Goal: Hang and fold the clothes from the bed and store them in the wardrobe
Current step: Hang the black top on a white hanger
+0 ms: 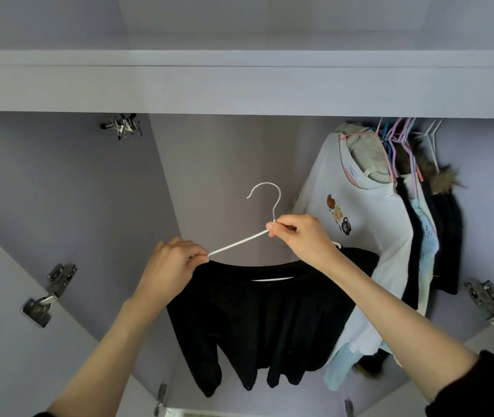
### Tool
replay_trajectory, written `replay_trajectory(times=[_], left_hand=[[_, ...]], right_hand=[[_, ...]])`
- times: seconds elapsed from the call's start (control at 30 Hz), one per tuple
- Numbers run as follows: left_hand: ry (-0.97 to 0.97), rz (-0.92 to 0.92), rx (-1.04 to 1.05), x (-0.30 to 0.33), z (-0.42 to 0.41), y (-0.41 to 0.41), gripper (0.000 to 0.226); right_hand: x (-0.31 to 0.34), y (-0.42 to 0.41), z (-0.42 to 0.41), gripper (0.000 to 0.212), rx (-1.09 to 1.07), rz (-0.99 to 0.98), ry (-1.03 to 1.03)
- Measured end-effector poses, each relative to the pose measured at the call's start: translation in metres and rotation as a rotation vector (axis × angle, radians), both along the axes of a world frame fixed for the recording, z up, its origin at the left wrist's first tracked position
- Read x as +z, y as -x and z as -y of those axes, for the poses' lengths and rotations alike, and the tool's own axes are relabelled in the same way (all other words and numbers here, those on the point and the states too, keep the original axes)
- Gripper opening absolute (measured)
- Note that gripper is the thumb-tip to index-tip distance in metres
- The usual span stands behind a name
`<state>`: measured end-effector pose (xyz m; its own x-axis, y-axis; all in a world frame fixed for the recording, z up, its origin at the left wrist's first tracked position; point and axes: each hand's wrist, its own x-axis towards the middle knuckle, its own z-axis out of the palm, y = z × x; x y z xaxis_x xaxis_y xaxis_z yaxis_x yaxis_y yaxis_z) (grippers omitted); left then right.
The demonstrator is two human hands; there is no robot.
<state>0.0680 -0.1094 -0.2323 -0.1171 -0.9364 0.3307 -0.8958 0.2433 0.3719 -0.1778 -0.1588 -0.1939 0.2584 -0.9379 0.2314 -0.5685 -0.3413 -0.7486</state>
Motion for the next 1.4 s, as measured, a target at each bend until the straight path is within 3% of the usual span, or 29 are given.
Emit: replay_trajectory(times=[0.13,0.3,0.47,0.57,0.7,0.83,1.0,1.17,1.27,1.4], left_hand=[[-0.046,-0.102,0.045,-0.005,0.0,0.007,0.013],[0.075,-0.321,0.169,-0.001,-0.001,0.007,0.011],[0.073,-0.408,0.173,0.003,0.003,-0.004,0.014],[0.044,-0.453,0.141,0.002,0.006,-0.001,0.021],[-0.035,-0.349,0.037,0.004,0.014,0.02,0.014],[-0.037,-0.19,-0.062,0.014,0.02,0.046,0.036],[0.209,-0.053,-0.193,0.04,0.02,0.082,0.043],[0.564,0.211,-0.267,0.072,0.018,0.114,0.058],[0.77,0.324,-0.195,0.093,0.024,0.123,0.069],[0.811,0.366,0.021,0.118,0.037,0.129,0.09]], right_hand=[[0.003,-0.004,0.0,0.029,-0.018,0.024,0.006],[0.01,-0.006,0.0,0.017,0.067,0.099,-0.08],[0.008,0.022,-0.001,0.014,0.075,-0.166,-0.092],[0.001,0.041,-0.006,0.011,0.065,-0.089,-0.137],[-0.003,0.063,-0.009,0.015,0.0,0.02,-0.207],[-0.009,0.076,-0.012,0.016,-0.063,0.202,-0.4],[-0.01,0.082,-0.002,0.014,-0.174,0.516,-0.495],[-0.017,0.089,0.011,0.016,-0.228,0.748,-0.512],[-0.01,0.096,0.022,0.016,-0.236,0.842,-0.459],[0.012,0.106,0.04,0.02,-0.228,0.948,-0.371]])
